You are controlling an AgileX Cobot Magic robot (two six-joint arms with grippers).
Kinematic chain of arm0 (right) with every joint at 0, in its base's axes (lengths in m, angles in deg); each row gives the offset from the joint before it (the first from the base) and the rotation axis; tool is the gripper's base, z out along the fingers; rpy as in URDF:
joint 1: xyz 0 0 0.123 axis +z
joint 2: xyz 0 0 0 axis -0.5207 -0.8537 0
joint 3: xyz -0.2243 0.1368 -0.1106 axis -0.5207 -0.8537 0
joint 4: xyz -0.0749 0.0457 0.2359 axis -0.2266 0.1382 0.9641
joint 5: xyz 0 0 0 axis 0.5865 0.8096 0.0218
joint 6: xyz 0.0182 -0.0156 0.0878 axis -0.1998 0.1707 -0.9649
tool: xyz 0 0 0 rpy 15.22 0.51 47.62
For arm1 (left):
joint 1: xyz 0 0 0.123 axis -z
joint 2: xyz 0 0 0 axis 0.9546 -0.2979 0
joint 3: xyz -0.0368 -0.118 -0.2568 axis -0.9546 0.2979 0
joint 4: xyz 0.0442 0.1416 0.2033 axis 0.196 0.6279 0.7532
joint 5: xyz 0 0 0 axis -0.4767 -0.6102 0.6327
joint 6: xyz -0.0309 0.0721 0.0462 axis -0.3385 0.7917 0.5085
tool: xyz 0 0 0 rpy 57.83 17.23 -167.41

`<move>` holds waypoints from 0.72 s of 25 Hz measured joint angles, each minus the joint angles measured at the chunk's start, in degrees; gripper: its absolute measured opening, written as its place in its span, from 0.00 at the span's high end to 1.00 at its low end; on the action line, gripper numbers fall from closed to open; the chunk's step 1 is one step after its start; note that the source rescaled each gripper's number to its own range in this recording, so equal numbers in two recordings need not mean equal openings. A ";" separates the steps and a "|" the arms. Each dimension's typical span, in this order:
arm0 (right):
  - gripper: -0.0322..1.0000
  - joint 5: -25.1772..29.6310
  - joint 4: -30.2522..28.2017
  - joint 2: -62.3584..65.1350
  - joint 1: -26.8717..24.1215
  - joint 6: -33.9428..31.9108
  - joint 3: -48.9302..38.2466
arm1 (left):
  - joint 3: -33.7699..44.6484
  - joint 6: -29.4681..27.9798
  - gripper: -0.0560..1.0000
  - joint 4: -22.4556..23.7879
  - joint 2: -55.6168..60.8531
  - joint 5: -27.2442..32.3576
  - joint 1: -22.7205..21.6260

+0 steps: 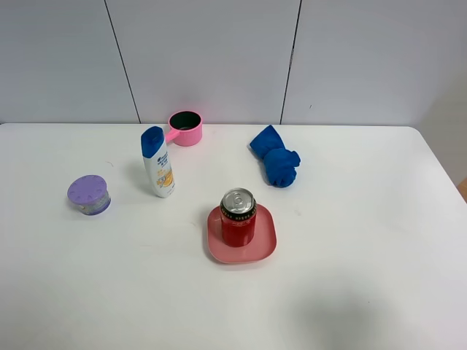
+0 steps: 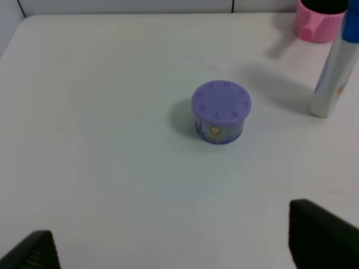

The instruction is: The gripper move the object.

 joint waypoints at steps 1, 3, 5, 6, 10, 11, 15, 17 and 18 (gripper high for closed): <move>0.11 -0.11 0.00 0.00 0.00 0.05 0.00 | 0.00 0.00 0.00 0.00 0.00 0.00 0.00; 0.11 -0.24 0.00 0.00 0.00 0.07 0.00 | 0.00 0.00 0.00 0.00 0.00 0.00 0.00; 0.11 -0.24 0.00 0.00 0.00 0.07 0.00 | 0.00 0.00 0.00 0.00 0.00 0.00 0.00; 0.11 -0.24 0.00 0.00 0.00 0.07 0.00 | 0.00 0.00 0.00 0.00 0.00 0.00 0.00; 0.11 -0.31 0.00 0.49 0.00 0.11 0.00 | 0.00 0.00 0.00 0.00 0.00 0.00 0.00; 0.11 -0.31 0.00 0.49 -0.07 0.11 0.00 | 0.00 0.00 0.00 0.00 0.00 0.00 0.00; 0.11 -0.31 0.00 0.49 -2.61 0.11 0.00 | 0.00 0.00 0.00 0.00 0.00 0.00 0.00; 0.11 -0.31 0.00 0.49 -4.65 0.11 0.00 | 0.00 0.00 0.00 0.00 0.00 0.00 0.00; 0.11 -0.31 0.00 0.49 -5.42 0.11 0.00 | 0.00 0.00 0.00 0.00 0.00 0.00 0.00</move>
